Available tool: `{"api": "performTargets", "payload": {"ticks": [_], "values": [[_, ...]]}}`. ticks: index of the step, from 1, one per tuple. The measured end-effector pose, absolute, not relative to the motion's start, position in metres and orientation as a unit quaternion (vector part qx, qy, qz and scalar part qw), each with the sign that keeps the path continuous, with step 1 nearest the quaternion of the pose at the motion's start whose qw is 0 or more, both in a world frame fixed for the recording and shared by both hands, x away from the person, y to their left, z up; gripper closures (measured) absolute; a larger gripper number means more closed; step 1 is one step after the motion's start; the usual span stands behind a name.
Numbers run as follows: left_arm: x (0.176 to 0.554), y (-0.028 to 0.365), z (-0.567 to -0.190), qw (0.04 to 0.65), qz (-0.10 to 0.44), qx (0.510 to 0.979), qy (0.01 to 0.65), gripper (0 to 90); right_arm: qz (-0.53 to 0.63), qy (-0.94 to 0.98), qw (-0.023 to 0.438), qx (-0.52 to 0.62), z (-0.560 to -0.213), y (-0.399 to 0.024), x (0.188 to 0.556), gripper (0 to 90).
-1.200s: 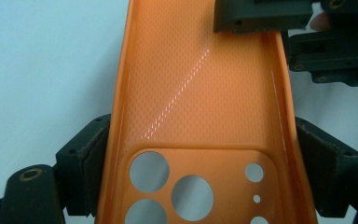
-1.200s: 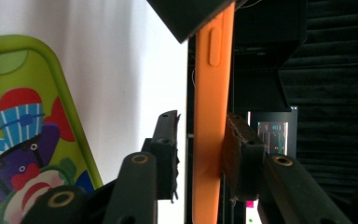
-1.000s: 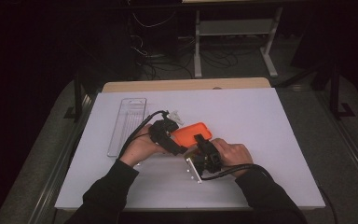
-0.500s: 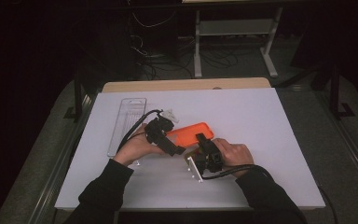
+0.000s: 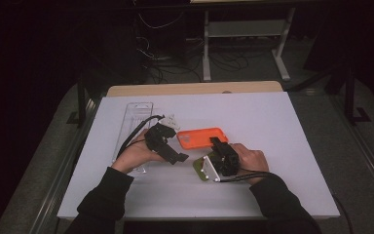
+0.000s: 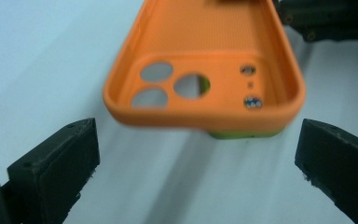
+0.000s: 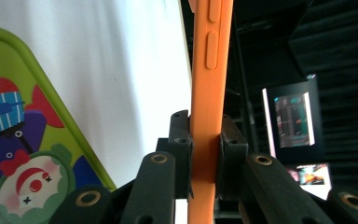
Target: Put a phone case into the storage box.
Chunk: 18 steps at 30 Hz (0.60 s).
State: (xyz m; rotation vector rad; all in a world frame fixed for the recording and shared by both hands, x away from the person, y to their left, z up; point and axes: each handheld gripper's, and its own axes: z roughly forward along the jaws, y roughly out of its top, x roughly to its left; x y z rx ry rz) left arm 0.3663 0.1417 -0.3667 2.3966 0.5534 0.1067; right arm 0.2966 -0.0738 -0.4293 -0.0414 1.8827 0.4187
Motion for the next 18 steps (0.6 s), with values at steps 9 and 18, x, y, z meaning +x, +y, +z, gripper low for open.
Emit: {"api": "performTargets", "payload": {"ticks": [9,18], "values": [[0.368,0.143,-0.370,0.332,0.046,0.916,0.220,0.0,0.237,0.809,0.536,0.044,-0.418,-0.083,0.302,78.0],[0.369,0.144,-0.371,0.339,0.057,0.913,0.220,0.0,0.317,0.824,0.449,0.141,-0.410,-0.090,0.309,78.0]]}}
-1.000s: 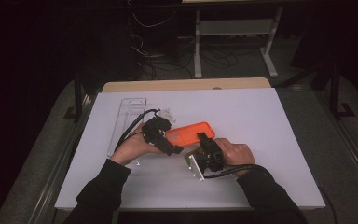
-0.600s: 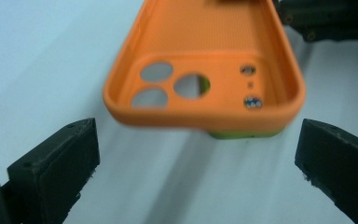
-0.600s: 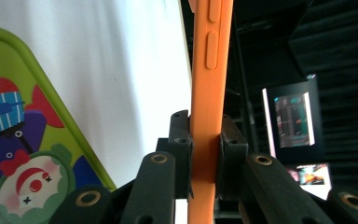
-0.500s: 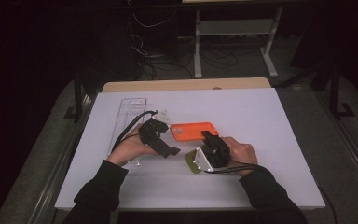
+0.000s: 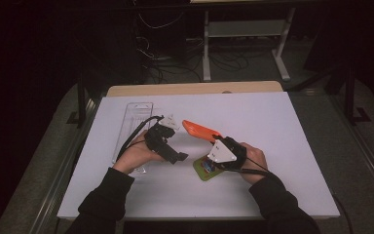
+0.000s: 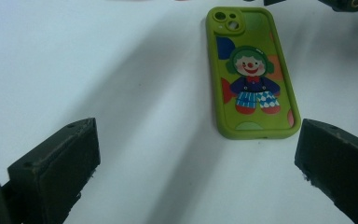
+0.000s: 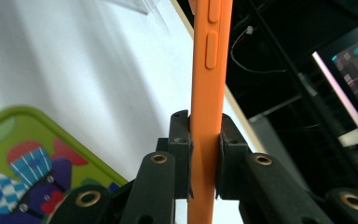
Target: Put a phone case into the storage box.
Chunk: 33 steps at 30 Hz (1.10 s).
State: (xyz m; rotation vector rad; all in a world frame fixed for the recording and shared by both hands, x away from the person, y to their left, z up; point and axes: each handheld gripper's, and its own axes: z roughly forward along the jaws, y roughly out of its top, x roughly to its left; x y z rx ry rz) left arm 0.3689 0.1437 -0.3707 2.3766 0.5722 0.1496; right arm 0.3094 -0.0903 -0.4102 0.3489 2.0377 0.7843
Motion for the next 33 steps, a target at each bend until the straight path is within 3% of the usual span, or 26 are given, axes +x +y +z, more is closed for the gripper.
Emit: {"api": "performTargets", "payload": {"ticks": [24,33], "values": [[0.370,0.148,-0.367,0.350,0.063,0.906,0.230,0.0,0.466,0.786,0.218,0.344,-0.396,-0.122,0.336,78.4],[0.370,0.148,-0.366,0.363,0.062,0.898,0.240,0.0,0.485,0.773,0.188,0.363,-0.397,-0.127,0.339,78.4]]}}
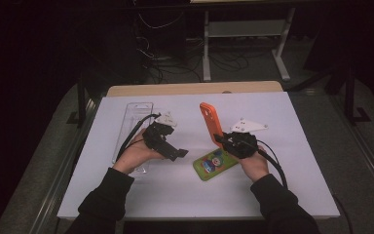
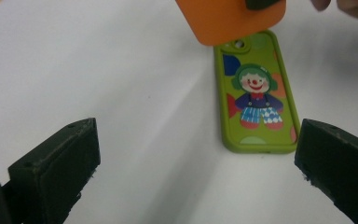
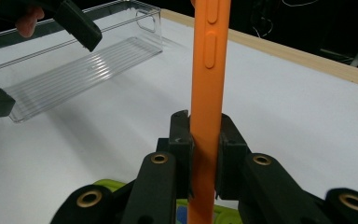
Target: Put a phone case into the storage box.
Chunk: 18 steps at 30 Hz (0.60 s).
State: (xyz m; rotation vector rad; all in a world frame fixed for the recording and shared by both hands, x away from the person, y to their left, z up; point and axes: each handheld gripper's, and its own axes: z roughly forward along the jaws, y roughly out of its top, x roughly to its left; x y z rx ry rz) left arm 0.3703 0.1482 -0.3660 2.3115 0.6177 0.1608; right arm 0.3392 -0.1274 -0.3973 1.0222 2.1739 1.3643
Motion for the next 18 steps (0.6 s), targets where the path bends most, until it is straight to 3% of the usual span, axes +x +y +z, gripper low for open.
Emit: {"api": "performTargets", "payload": {"ticks": [18], "values": [[0.384,0.134,-0.356,0.457,0.054,0.844,0.273,0.0,0.512,0.760,0.168,0.364,-0.397,-0.121,0.337,78.4]]}}
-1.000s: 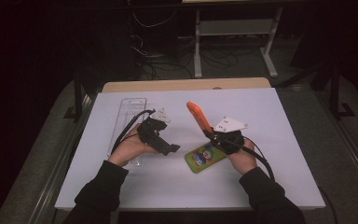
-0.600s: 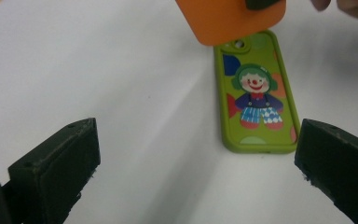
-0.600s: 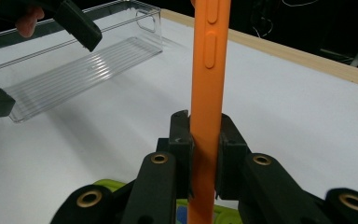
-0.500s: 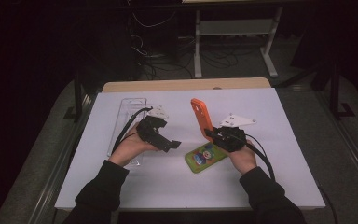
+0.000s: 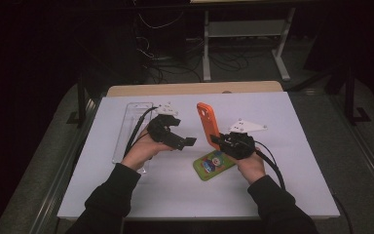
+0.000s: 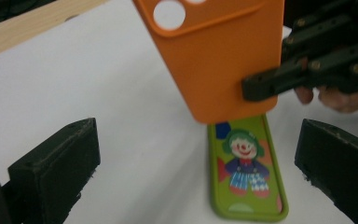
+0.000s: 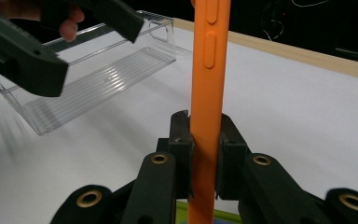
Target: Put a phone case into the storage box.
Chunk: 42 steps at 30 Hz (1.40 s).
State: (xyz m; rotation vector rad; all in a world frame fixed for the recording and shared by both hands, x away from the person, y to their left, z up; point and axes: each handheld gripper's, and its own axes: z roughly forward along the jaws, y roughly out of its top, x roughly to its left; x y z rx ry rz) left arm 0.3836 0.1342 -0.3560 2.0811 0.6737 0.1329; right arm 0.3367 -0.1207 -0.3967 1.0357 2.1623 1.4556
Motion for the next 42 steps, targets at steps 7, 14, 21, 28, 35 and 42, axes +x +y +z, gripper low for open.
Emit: {"api": "performTargets", "payload": {"ticks": [7,14,21,28,35,42], "values": [[0.395,0.121,-0.348,0.486,0.049,0.826,0.280,0.0,0.518,0.759,0.158,0.362,-0.396,-0.117,0.336,78.5],[0.400,0.111,-0.345,0.504,0.045,0.816,0.279,0.0,0.522,0.760,0.155,0.356,-0.395,-0.114,0.335,78.4],[0.407,0.103,-0.343,0.517,0.042,0.807,0.283,0.0,0.530,0.759,0.149,0.349,-0.395,-0.110,0.334,78.5],[0.409,0.100,-0.343,0.526,0.042,0.801,0.282,0.0,0.533,0.758,0.144,0.348,-0.395,-0.107,0.333,78.5],[0.409,0.100,-0.342,0.540,0.041,0.791,0.284,4.1,0.533,0.760,0.143,0.345,-0.396,-0.105,0.333,78.6],[0.409,0.101,-0.341,0.551,0.039,0.782,0.287,11.2,0.532,0.761,0.142,0.345,-0.396,-0.105,0.333,78.6]]}}
